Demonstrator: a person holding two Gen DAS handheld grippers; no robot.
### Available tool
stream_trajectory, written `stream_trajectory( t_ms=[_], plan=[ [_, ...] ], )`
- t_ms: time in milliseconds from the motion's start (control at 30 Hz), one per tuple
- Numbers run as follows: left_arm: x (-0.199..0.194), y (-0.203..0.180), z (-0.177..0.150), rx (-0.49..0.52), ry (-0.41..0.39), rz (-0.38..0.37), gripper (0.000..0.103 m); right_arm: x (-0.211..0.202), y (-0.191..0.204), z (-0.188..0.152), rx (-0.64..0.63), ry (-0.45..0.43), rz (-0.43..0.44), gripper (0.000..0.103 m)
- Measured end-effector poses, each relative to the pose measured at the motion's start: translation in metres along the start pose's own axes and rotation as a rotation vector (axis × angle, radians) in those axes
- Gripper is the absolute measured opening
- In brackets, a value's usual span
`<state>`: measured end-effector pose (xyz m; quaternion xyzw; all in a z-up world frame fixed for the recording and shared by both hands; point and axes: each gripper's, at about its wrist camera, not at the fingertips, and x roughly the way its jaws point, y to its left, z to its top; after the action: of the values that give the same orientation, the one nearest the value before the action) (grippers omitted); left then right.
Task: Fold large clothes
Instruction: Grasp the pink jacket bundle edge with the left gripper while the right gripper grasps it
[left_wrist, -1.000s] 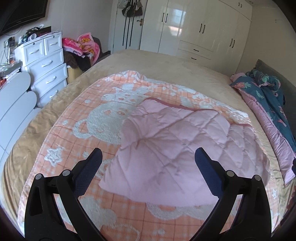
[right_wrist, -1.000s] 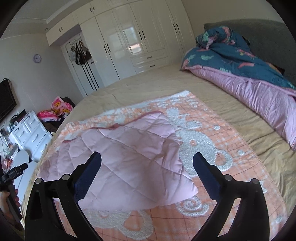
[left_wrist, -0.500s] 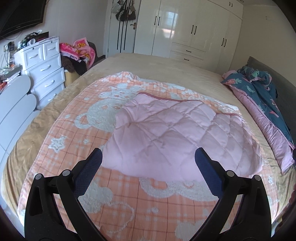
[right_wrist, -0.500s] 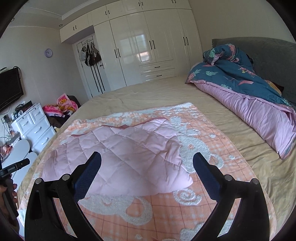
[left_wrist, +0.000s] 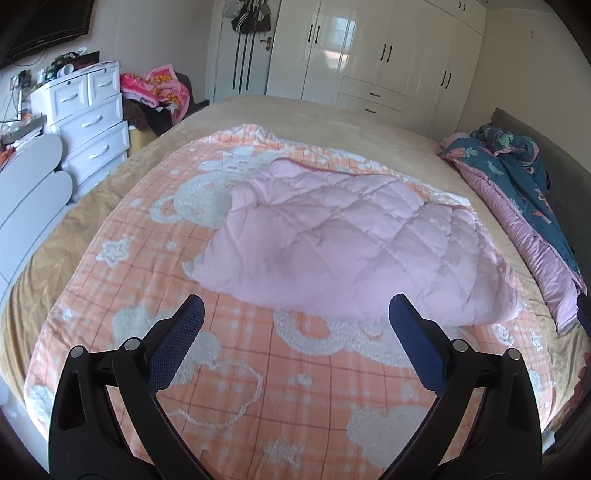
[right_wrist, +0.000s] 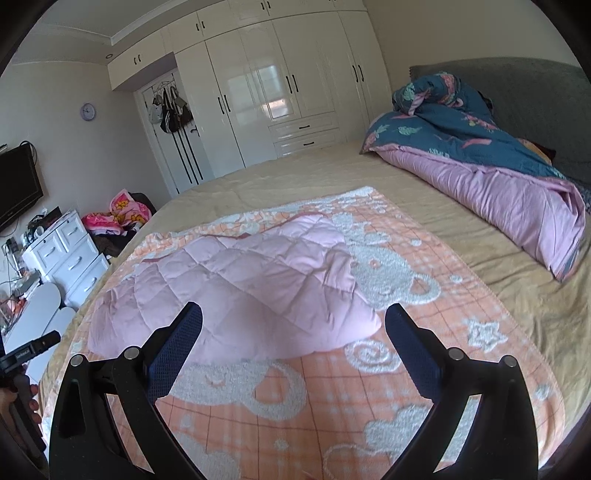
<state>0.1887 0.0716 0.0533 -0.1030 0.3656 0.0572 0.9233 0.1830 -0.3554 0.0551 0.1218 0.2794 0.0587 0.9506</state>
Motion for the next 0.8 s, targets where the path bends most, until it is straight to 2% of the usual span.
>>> stream_trajectory(
  t_ms=[433, 633, 800],
  plan=[
    [0.029, 0.008, -0.030, -0.028, 0.093, 0.007, 0.094, 0.027, -0.014, -0.035, 0.067, 0.100, -0.028, 0.099],
    [0.065, 0.022, -0.046, -0.163, 0.219, -0.092, 0.094, 0.058, -0.033, -0.051, 0.193, 0.196, -0.034, 0.099],
    [0.083, 0.032, -0.045, -0.247, 0.251, -0.112, 0.094, 0.090, -0.048, -0.058, 0.321, 0.252, -0.018, 0.099]
  ],
)
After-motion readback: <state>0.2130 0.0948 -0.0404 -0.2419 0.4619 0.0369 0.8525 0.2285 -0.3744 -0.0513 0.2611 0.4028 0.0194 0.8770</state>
